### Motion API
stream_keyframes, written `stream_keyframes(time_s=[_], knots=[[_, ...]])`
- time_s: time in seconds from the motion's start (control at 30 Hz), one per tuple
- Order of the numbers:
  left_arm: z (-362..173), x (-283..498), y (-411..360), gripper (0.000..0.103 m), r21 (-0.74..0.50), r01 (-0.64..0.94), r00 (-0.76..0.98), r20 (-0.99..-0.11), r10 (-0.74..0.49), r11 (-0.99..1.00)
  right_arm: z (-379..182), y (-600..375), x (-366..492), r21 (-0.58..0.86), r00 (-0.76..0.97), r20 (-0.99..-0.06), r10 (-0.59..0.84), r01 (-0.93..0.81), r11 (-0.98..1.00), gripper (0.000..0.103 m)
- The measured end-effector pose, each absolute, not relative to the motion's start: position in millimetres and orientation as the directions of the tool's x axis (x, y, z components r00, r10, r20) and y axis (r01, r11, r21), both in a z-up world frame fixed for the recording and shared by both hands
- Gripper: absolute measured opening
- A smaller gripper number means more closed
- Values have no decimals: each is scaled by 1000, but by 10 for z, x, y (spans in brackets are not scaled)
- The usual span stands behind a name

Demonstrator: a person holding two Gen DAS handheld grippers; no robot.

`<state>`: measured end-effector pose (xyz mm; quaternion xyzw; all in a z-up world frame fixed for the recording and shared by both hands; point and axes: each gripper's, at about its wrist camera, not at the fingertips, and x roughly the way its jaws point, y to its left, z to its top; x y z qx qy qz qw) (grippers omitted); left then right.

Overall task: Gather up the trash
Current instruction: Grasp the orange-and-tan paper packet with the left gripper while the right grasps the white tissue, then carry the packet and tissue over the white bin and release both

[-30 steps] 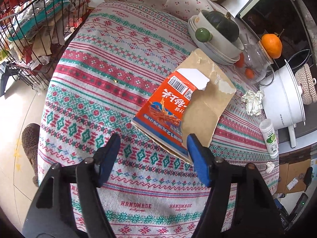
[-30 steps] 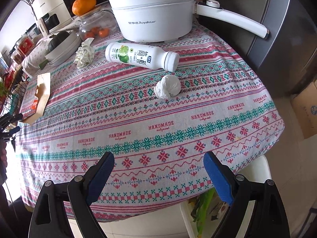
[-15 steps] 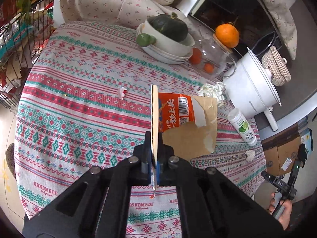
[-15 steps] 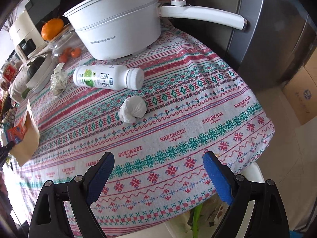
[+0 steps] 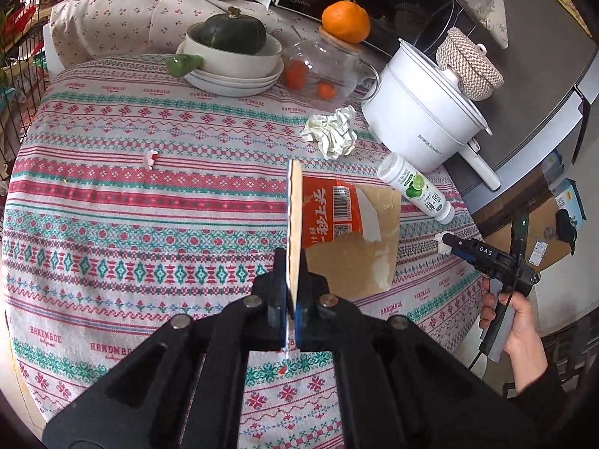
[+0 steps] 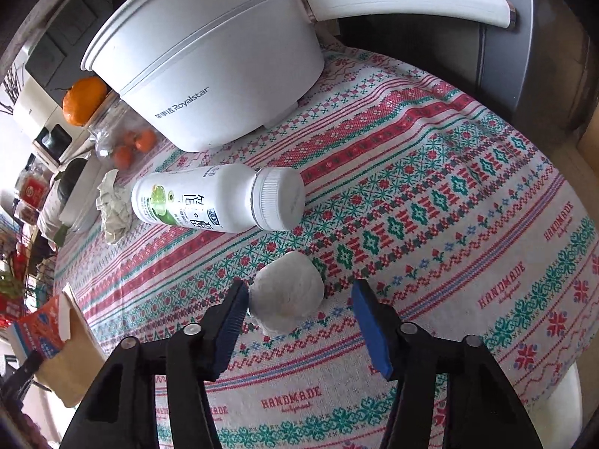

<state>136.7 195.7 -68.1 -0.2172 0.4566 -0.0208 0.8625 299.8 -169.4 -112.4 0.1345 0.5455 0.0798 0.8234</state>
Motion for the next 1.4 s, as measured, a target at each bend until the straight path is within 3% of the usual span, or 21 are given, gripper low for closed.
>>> stream_keyframes(time_s=[0.03,0.13,0.77,1.4], knots=[[-692,1367,1942,3,-396,-160,578,-780,-239,904,-1116,-1673,2993,308,408,-868,283,-3,951,35],[-671,1355,1871,3,-393,-142,579,-777,-246,908,-1074,-1629,2959,315,415,-860,298,-30,949,33],[-506,1086,834,3,-451,29,563,-730,-387,892,-116,-2449,1737,240,486,-842,234,-52,969,33],[-772,984,-1144,3,-397,264,433,-766,-476,879,-16,-3557,687,186,516,-849,112,94,978,33]])
